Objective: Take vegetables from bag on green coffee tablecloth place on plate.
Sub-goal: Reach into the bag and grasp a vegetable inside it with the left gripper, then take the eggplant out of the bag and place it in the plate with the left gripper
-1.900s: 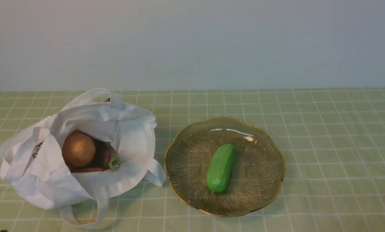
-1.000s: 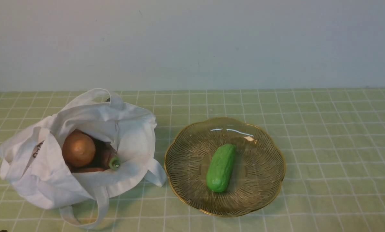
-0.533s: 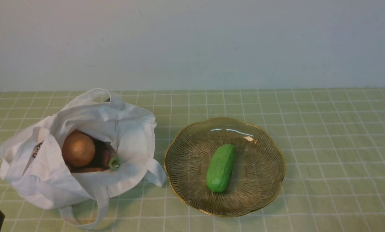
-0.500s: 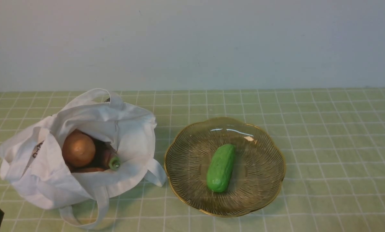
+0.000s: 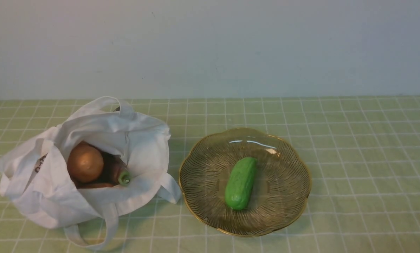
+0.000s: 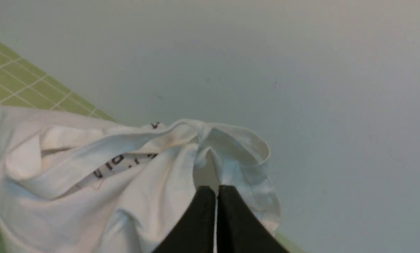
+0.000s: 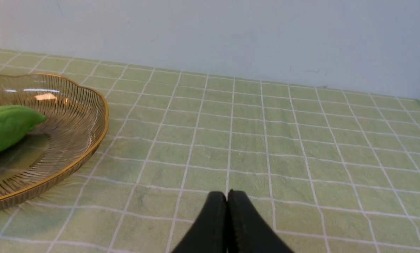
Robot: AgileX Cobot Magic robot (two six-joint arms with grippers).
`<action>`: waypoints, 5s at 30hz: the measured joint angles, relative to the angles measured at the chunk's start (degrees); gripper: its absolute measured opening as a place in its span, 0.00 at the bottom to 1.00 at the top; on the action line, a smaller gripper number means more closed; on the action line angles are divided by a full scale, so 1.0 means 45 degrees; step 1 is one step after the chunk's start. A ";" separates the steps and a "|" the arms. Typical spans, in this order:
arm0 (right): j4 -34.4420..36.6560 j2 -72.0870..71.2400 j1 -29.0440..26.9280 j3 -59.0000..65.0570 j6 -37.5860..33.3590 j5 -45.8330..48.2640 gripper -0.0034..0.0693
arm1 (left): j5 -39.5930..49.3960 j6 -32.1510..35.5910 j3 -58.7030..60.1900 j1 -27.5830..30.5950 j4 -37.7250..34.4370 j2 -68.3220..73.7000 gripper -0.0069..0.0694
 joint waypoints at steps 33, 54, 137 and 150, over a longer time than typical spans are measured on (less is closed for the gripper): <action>0.0000 0.0000 0.0000 0.0000 0.0387 0.0000 0.03 | 1.3723 0.7028 -1.2788 -0.0954 0.3460 1.4980 0.09; 0.0000 0.0000 0.0000 0.0000 0.0289 0.0000 0.03 | 1.3578 0.1808 -1.7367 -0.4509 0.7818 2.1012 0.27; 0.0000 0.0000 0.0000 0.0000 0.0289 0.0000 0.03 | 1.1063 0.6232 -1.8554 -0.7781 0.4972 2.3936 0.45; 0.0000 0.0000 0.0000 0.0000 0.0289 0.0000 0.03 | 1.2273 0.4205 -1.9573 -0.7781 0.5624 2.4016 0.80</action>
